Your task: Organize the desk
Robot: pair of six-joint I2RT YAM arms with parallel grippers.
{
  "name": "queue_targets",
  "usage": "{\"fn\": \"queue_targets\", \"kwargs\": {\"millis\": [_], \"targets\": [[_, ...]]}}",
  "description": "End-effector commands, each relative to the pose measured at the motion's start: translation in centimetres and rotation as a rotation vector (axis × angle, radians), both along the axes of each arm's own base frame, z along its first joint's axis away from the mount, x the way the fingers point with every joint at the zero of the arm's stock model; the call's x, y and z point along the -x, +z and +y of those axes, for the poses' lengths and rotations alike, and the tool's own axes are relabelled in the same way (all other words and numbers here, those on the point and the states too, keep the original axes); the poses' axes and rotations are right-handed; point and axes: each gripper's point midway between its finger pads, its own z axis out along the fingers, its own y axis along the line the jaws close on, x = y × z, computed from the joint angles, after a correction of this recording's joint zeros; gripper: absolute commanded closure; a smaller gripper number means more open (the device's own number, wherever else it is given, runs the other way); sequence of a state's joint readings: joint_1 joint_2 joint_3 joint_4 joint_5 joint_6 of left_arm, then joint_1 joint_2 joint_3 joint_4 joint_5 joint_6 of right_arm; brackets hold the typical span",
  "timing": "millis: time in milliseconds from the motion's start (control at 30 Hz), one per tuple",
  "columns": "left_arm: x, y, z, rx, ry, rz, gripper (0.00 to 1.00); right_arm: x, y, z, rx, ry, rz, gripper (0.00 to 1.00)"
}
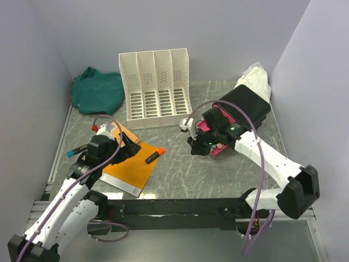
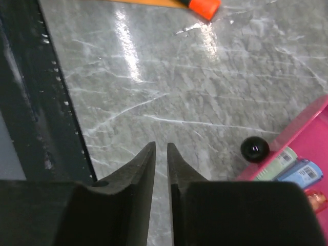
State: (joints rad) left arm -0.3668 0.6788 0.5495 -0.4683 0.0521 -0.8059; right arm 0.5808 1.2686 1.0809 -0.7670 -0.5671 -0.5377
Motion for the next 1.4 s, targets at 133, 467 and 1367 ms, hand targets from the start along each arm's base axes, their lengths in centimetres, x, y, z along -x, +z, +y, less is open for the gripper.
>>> {"fn": "queue_targets", "kwargs": {"millis": [133, 467, 1367], "targets": [[0.9, 1.2, -1.5, 0.129, -0.041, -0.039, 0.01, -2.3, -4.7, 1.3, 0.291, -0.182, -0.149, 0.85], [1.1, 1.1, -2.1, 0.147, -0.073, -0.041, 0.01, -5.2, -9.6, -3.4, 0.576, -0.356, -0.303, 0.85], [1.5, 1.8, -4.4, 0.207, -0.233, -0.120, 0.01, -16.5, -3.6, -17.9, 0.663, -0.920, -0.494, 0.59]]}}
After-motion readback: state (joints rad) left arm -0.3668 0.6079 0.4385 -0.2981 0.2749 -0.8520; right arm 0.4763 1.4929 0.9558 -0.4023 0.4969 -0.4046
